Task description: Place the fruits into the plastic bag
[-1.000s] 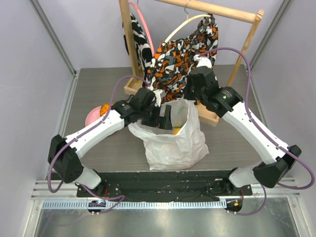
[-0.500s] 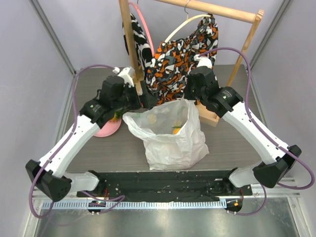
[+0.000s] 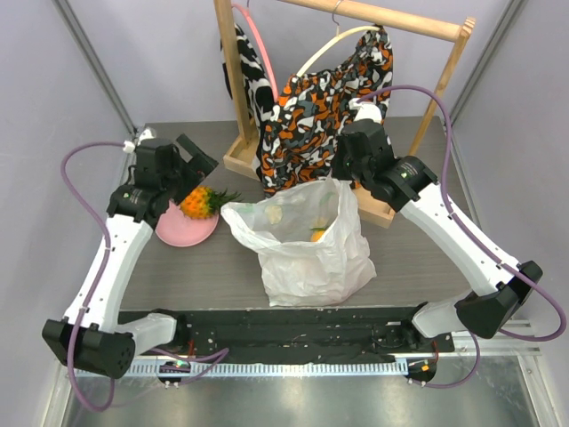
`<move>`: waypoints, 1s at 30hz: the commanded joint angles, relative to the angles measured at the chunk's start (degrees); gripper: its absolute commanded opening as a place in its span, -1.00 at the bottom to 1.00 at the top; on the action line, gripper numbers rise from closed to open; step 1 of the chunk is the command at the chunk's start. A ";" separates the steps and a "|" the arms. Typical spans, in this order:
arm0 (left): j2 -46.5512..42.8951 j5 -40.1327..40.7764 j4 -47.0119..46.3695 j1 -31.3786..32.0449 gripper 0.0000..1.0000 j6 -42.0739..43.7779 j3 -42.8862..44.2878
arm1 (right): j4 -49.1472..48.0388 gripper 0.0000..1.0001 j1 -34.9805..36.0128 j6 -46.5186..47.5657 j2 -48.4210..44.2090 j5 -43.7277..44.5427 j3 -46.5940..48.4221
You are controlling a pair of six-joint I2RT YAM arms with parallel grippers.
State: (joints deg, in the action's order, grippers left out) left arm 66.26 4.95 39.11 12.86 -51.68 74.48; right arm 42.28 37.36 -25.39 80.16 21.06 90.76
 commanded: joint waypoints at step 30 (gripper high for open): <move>21.62 2.35 -28.74 -1.61 0.99 -29.53 -19.11 | -0.97 -0.96 -0.63 4.12 2.54 6.01 6.36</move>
State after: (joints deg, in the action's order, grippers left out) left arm 85.97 7.60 16.27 11.49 -80.88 51.75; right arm 42.48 37.17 -22.48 82.54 24.40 94.02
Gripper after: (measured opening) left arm 0.996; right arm 0.032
